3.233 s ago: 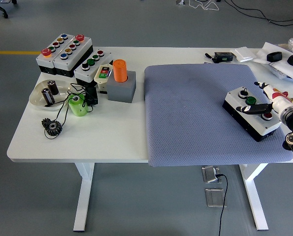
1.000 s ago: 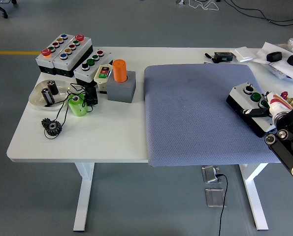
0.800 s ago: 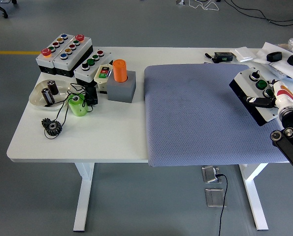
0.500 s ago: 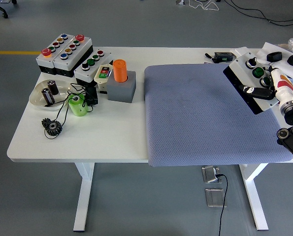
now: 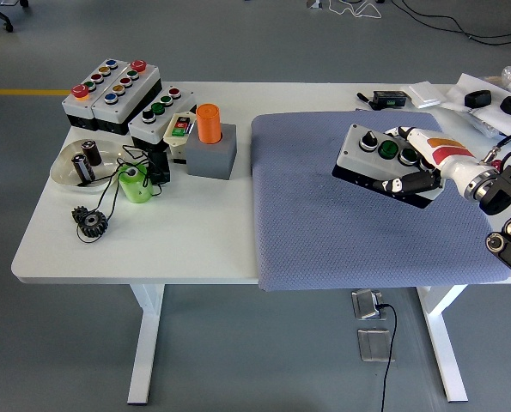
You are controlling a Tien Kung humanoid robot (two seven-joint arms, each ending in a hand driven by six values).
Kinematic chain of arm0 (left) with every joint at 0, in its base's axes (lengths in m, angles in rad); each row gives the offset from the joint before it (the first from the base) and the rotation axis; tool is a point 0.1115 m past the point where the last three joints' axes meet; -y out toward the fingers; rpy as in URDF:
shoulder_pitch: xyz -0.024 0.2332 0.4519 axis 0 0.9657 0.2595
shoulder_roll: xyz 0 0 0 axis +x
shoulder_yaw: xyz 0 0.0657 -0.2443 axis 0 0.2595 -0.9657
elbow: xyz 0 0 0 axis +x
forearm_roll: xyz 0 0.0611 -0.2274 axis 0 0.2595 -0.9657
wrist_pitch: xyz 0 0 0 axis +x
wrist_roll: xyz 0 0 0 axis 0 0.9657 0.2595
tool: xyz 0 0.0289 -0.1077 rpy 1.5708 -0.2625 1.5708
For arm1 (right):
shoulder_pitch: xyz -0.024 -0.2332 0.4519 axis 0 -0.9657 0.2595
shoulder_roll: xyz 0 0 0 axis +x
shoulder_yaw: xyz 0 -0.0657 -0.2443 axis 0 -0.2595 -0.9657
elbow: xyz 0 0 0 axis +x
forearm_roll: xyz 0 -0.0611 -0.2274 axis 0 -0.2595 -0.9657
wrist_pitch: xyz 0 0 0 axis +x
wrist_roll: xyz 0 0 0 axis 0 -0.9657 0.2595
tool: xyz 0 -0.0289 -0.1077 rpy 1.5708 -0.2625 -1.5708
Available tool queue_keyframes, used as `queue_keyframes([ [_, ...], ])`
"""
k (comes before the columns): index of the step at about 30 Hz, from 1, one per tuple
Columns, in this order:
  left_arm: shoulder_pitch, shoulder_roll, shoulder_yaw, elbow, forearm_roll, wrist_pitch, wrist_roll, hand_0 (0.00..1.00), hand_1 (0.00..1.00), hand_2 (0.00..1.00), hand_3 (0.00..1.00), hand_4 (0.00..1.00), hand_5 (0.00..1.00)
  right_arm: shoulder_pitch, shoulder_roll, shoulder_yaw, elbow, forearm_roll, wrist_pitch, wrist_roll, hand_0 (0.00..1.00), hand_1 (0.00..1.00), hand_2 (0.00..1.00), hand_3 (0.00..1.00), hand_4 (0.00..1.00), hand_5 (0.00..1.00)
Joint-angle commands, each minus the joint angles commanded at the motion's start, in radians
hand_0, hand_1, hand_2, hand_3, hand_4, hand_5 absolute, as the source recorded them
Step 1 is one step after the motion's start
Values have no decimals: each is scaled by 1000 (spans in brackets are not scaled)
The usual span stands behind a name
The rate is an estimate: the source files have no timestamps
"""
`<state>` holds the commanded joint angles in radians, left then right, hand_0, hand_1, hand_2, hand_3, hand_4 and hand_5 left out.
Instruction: Pick up the button,place it on the desk,press the button,press the button
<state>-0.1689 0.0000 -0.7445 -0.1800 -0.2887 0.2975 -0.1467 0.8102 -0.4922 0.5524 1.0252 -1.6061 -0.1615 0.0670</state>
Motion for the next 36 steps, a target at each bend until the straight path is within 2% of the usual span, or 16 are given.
queue_keyframes([
  [5, -2, 0, 1, 0, 0, 2, 2, 656, 718, 746, 526, 324, 936, 82, -23, -164, 8, 27, 30, 28, 96, 2, 142, 316, 418, 216],
  [9, 0, 0, -1, 0, 4, 4, 4, 656, 718, 746, 525, 323, 937, 113, -25, -248, 12, 36, 47, 46, 109, 2, 150, 325, 420, 210],
  [19, 17, 0, -2, 0, 15, 5, 5, 656, 718, 746, 525, 323, 937, 112, -15, -293, 7, 29, 74, 62, 124, 2, 162, 337, 426, 208],
  [20, 18, 0, 0, 0, 13, 4, 5, 656, 718, 745, 525, 322, 937, 111, -14, -294, 5, 25, 73, 62, 269, 74, 247, 398, 443, 202],
  [25, 22, 0, 5, 0, 11, 3, 4, 656, 718, 745, 525, 322, 937, 107, -13, -287, 4, 0, 60, 70, 269, 74, 247, 398, 443, 202],
  [26, 22, 0, 4, 0, 11, 4, 4, 655, 717, 745, 525, 322, 938, 107, -14, -286, 4, -5, 58, 70, 434, 284, 393, 521, 570, 187],
  [31, 22, 0, 3, 0, 12, 5, 6, 655, 717, 745, 525, 322, 938, 107, -16, -273, 3, -28, 58, 71, 434, 284, 393, 521, 570, 187],
  [32, 22, 0, 3, 0, 12, 4, 6, 655, 718, 744, 525, 321, 941, 107, -16, -273, 3, -29, 58, 71, 551, 471, 526, 703, 734, 243],
  [36, 21, 0, 4, 0, 9, 4, 5, 655, 718, 744, 525, 321, 941, 107, -17, -270, 1, -48, 77, 62, 551, 471, 526, 703, 734, 243],
])
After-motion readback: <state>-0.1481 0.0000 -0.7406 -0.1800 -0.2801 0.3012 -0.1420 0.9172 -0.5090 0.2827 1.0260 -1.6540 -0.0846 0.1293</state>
